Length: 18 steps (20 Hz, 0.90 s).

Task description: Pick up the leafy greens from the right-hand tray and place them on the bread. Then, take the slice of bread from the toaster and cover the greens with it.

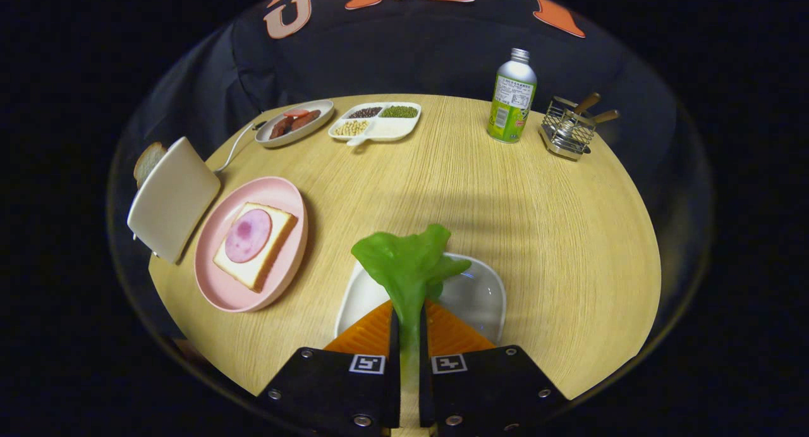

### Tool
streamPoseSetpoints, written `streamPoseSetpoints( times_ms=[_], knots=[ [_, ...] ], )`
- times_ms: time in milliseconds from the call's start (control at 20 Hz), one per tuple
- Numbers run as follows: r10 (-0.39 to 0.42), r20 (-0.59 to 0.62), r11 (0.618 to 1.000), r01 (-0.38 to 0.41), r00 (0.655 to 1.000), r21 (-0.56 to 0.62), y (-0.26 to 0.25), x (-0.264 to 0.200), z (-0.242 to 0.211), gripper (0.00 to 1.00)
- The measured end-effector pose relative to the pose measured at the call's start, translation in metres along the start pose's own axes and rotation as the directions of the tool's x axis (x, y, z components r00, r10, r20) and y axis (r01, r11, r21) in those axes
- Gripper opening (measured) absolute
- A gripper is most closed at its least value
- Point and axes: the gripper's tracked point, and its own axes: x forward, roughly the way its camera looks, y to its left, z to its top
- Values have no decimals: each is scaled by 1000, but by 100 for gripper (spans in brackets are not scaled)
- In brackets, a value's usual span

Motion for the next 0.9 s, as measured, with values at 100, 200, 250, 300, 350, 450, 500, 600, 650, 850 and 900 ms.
streamPoseSetpoints(
  times_ms=[100,200,250,300,350,450,500,600,650,850,900],
  knots=[
    [22,39,1000,-23,999,13,6,-8,11,12],
    [39,71,999,-40,997,15,15,-13,21,12],
    [62,79,998,-63,995,12,24,-15,25,12],
    [85,86,996,-86,993,6,33,-16,28,12],
    [101,92,995,-101,991,-4,41,-16,31,12],
    [127,105,992,-125,986,-28,56,-17,39,12],
    [142,113,990,-139,983,-38,65,-17,43,12],
    [174,125,984,-168,977,-57,82,-15,50,12],
    [188,129,981,-181,974,-63,91,-14,54,12],
    [239,137,969,-227,961,-96,122,-7,66,12],
    [254,136,965,-242,958,-100,130,-5,68,12]
  ],
)
